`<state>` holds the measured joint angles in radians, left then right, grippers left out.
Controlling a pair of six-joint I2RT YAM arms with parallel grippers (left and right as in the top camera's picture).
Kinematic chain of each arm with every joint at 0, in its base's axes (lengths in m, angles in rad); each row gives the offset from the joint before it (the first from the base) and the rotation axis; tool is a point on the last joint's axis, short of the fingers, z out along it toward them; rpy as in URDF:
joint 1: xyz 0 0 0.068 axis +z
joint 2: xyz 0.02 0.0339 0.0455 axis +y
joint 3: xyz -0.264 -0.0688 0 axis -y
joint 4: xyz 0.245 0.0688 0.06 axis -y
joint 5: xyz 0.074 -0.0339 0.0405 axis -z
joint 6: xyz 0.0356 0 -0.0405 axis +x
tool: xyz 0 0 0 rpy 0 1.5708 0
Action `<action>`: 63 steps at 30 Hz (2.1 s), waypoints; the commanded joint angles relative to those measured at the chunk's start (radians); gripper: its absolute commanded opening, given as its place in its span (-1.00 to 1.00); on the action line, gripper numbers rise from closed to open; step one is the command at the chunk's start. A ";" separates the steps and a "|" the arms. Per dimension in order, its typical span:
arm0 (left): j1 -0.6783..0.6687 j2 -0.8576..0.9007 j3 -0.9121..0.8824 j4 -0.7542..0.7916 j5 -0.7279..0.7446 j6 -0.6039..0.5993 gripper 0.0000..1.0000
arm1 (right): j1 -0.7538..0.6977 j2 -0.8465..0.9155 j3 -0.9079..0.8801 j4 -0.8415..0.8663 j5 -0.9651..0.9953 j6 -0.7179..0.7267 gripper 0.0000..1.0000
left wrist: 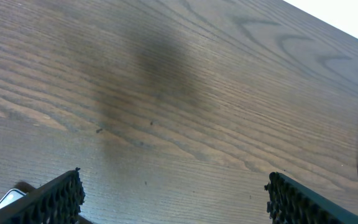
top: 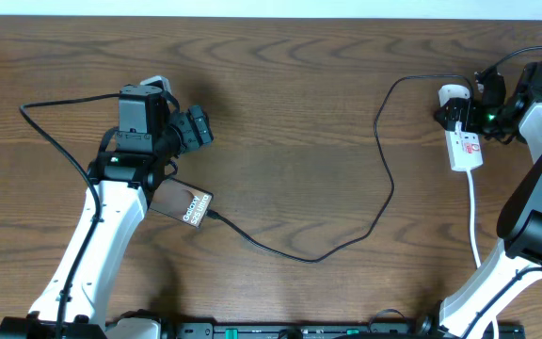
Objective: Plug charger to phone and switch on socket
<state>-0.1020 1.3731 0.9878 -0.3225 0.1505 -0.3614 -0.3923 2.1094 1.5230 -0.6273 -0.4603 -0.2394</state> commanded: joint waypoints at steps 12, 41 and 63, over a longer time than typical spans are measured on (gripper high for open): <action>-0.002 0.002 0.026 -0.007 -0.013 0.017 0.84 | 0.046 0.045 -0.012 -0.053 -0.095 0.071 0.97; -0.002 0.002 0.026 -0.029 -0.013 0.017 0.84 | 0.045 0.045 0.099 -0.152 0.006 0.059 0.96; -0.002 0.002 0.026 -0.029 -0.013 0.017 0.84 | 0.047 0.045 0.098 -0.151 -0.075 0.060 0.95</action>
<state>-0.1020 1.3731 0.9878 -0.3481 0.1505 -0.3614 -0.3717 2.1357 1.6169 -0.7696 -0.4107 -0.1909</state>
